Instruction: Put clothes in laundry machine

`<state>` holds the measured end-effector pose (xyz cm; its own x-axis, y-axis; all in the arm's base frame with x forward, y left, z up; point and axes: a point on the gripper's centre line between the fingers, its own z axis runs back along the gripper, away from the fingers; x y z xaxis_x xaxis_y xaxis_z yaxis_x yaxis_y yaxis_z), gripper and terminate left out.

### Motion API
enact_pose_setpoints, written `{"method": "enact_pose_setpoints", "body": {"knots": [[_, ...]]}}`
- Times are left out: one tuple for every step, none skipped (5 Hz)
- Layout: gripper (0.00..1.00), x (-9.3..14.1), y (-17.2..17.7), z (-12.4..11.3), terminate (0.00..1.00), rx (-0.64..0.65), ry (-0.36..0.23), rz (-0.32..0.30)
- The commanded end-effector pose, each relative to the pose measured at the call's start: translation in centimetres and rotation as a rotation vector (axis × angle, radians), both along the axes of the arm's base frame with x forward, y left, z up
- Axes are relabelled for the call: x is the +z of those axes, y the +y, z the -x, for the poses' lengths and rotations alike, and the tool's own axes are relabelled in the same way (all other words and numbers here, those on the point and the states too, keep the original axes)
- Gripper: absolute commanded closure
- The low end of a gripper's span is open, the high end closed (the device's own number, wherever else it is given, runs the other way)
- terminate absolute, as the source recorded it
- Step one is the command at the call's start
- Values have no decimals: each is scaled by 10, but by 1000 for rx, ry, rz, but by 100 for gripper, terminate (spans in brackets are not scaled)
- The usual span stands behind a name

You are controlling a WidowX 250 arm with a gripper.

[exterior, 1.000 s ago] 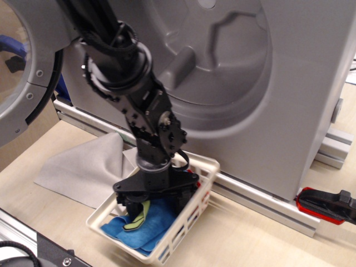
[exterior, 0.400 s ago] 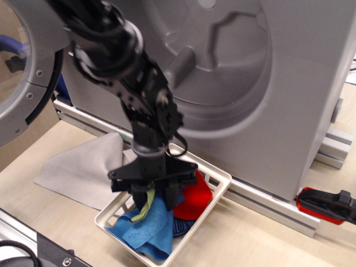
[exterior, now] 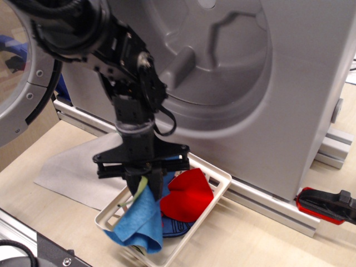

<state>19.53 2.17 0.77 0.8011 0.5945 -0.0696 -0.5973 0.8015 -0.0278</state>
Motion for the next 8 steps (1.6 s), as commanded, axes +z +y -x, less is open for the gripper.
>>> {"method": "enact_pose_setpoints", "body": {"knots": [[100,85,1,-21,0,-66,-133,6],[100,106,1,-36,0,-149,-197,-1],[100,110,4,-56,0,-212,-292,-36],[100,103,10,-80,0,-242,-377,-72],[100,94,15,-99,0,-266,-434,-105],[100,90,18,-120,0,-271,-467,-116],[100,84,19,-137,0,-265,-486,-136],[100,82,20,-151,0,-259,-510,-143]]}}
